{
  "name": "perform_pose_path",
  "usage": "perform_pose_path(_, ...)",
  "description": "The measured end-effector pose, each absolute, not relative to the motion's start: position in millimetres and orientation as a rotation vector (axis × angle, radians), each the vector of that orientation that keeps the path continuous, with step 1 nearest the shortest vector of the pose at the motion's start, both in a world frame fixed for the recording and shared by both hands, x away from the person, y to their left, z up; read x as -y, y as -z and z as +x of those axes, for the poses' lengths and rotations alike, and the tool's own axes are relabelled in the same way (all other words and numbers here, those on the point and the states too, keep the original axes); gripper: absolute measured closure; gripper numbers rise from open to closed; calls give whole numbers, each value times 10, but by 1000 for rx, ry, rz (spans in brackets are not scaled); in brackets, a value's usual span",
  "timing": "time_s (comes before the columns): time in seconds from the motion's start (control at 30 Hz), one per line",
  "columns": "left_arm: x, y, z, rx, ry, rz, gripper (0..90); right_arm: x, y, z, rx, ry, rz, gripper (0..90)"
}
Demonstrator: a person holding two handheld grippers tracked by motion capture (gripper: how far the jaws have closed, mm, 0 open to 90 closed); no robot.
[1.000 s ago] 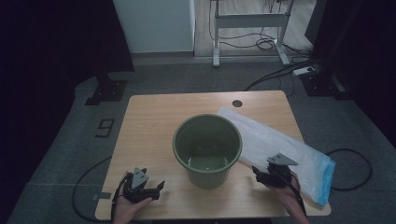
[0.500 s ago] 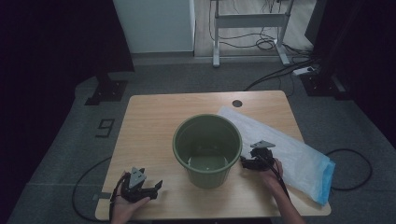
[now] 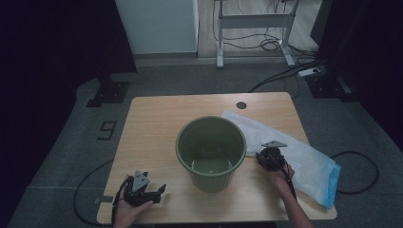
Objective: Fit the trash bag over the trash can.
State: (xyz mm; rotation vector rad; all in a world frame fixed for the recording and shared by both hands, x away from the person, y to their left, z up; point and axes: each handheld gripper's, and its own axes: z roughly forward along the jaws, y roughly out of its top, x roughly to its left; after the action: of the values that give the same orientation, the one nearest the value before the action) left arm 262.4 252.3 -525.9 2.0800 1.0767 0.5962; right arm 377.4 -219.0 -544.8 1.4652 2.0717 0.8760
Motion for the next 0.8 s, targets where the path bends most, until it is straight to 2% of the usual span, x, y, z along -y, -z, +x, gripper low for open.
perform_pose_path(0.07,-2526,5259,2624,-1077,-598,2083,130,2229,5446,3787,-2072,-885,1479,881)
perform_pose_path(0.2,-2537,5258,2627,-1079,-598,2079,130,2317,5405,3766,-2041,-976,1496,886)
perform_pose_path(0.67,-2528,5268,2623,-1083,-604,2090,131,2665,4691,3434,-1756,-1357,1423,888)
perform_pose_path(0.8,-2525,5272,2622,-1085,-605,2089,132,2716,4387,3324,-1689,-1453,1363,888)
